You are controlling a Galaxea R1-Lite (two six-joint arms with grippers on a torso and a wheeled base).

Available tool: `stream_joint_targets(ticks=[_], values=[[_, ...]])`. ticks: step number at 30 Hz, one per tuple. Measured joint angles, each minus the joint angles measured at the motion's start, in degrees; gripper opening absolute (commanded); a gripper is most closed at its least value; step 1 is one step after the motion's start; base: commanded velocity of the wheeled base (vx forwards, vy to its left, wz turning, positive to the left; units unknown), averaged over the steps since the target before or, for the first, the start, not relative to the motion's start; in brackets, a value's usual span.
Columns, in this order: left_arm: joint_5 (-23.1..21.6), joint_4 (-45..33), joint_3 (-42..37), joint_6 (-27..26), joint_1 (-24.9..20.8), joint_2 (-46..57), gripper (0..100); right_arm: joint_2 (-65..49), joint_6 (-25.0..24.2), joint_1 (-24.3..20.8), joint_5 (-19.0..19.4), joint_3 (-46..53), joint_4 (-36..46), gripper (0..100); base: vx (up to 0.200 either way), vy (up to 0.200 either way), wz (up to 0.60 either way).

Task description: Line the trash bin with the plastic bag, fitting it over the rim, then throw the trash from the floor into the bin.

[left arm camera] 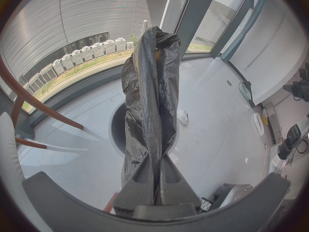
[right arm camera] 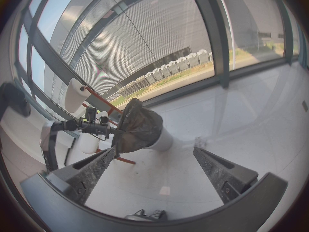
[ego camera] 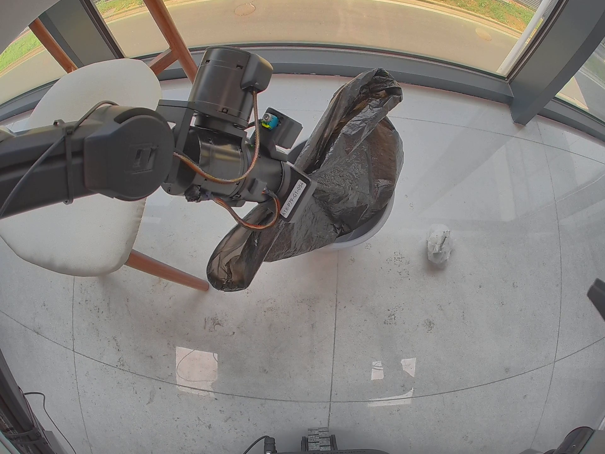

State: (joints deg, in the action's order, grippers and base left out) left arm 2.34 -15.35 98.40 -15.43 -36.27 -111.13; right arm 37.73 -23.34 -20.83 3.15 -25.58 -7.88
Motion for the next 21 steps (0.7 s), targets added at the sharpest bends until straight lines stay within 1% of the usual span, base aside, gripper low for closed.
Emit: stream_joint_targets(ticks=[5,10,17,21], values=[[0.77,0.38,0.22,1.84,-0.41,0.05,0,14.09,-4.35,-3.19,1.74,-10.39,-0.82,100,0.000,0.000,0.00],[3.10,2.29,0.35,4.96,-1.05,0.13,0,28.70,-8.40,-6.29,3.39,-21.88,-1.54,100,0.000,0.000,0.00],[6.69,4.16,0.55,8.73,-2.10,0.72,0,46.14,-13.25,-11.54,4.90,-35.34,-2.16,100,0.200,0.000,0.00],[7.58,4.55,0.77,9.63,-2.78,0.93,0,51.32,-14.26,-13.62,5.23,-37.64,-2.52,100,0.200,0.000,0.00]])
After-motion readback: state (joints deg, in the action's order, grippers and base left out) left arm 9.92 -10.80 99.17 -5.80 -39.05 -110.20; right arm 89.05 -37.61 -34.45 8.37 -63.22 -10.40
